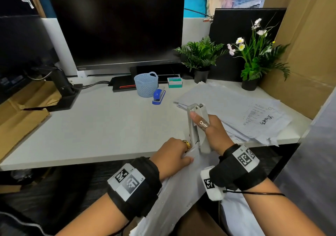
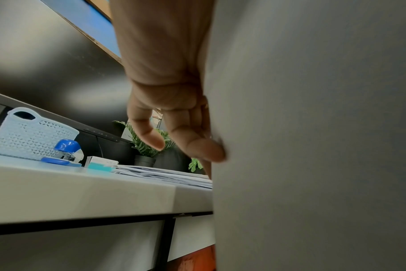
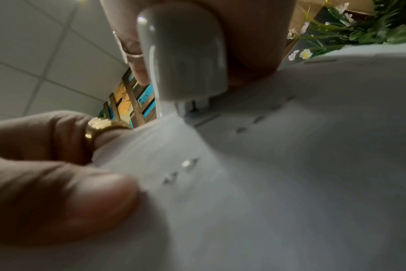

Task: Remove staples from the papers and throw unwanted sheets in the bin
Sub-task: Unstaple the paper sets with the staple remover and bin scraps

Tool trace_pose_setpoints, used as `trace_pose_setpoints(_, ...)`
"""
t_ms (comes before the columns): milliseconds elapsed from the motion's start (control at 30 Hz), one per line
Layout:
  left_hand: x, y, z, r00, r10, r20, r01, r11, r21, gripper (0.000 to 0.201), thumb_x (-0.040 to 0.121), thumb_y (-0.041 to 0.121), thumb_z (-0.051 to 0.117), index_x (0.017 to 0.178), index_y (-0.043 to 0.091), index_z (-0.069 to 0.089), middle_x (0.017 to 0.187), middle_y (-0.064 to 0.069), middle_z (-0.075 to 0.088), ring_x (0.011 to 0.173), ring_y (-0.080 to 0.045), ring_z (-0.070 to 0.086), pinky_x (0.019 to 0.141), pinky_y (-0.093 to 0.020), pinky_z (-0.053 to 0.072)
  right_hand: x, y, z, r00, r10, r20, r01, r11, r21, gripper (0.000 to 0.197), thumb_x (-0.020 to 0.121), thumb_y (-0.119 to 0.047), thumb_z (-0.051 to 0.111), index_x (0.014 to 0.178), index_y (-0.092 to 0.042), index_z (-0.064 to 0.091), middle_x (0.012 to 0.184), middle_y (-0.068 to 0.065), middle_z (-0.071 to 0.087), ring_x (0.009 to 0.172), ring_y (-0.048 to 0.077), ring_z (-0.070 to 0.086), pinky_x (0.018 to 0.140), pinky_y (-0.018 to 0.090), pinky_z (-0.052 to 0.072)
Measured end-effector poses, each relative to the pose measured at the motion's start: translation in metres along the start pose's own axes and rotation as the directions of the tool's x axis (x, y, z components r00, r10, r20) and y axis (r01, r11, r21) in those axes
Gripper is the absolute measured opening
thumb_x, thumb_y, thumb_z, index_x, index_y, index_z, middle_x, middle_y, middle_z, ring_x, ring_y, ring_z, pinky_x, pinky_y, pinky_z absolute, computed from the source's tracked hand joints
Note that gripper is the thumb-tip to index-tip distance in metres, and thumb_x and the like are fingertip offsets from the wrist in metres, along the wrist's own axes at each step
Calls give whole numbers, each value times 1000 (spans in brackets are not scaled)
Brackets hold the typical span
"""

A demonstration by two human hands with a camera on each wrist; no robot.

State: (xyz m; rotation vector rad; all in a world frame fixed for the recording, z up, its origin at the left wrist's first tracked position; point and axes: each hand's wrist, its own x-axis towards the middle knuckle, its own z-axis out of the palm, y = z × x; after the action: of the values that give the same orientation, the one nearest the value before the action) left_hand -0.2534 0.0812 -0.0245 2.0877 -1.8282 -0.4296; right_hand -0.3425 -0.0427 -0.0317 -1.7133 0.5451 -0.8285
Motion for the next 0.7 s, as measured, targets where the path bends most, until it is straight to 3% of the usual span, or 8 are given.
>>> trace_pose_setpoints(67,0,1,-1,1000,-1,2,1,1000,-5,44,90,22,59,56,18,30,56,4,33,50,-8,30,48,-15,28,-1,1,0,1000,-10,-14,10,1000,3,38,76,-51,66,59,-21,54,51,-13,54,55,5,51,59,20,41)
trace_pose_setpoints(133,0,1,-1,1000,-3,3,3,1000,-9,44,91,23,58,57,19,30,56,5,33,50,-7,30,48,-15,28,-2,3,1,999,-16,-39,16,1000,-8,35,74,-50,62,59,-20,53,52,-11,52,56,8,50,58,20,40)
trace_pose_setpoints(233,0,0,0,1000,-6,15,6,1000,4,43,91,24,57,58,20,31,58,5,34,51,-7,31,48,-14,29,-2,6,4,998,-10,-59,10,1000,4,34,72,-53,60,61,-21,56,56,-6,56,62,20,56,64,33,46)
trace_pose_setpoints(300,-1,0,2,1000,-9,20,9,1000,-3,42,91,25,57,59,21,32,59,5,34,52,-7,32,48,-15,28,-1,7,6,997,-9,-75,11,1000,27,34,72,-54,62,59,-23,56,54,-7,55,61,20,57,63,35,47)
trace_pose_setpoints(400,-1,-2,5,1000,-14,21,14,1000,-11,39,91,26,57,60,21,34,60,5,37,53,-7,34,48,-16,27,-2,11,10,991,-59,-118,61,998,8,43,83,-37,67,46,-26,47,42,-13,41,47,4,42,53,22,35)
trace_pose_setpoints(500,-1,-4,7,999,-17,28,18,1000,-1,39,91,26,57,59,21,34,60,4,37,53,-7,34,48,-17,26,-2,17,13,988,-72,-140,75,997,15,51,87,-25,65,41,-27,43,39,-14,39,42,1,38,47,14,31)
trace_pose_setpoints(600,-2,-7,8,999,-25,33,26,1000,-6,40,91,26,57,59,20,34,58,4,35,52,-7,33,48,-17,26,1,13,16,995,2,-95,-6,999,-40,39,87,-28,64,53,-21,46,44,-13,43,45,0,41,48,14,33)
trace_pose_setpoints(700,0,-16,6,998,-56,20,56,998,5,41,91,26,59,59,21,33,59,2,39,54,-8,37,49,-19,26,14,5,18,988,156,16,-154,986,-67,23,88,-40,60,79,-19,60,72,-10,58,68,6,53,59,14,40)
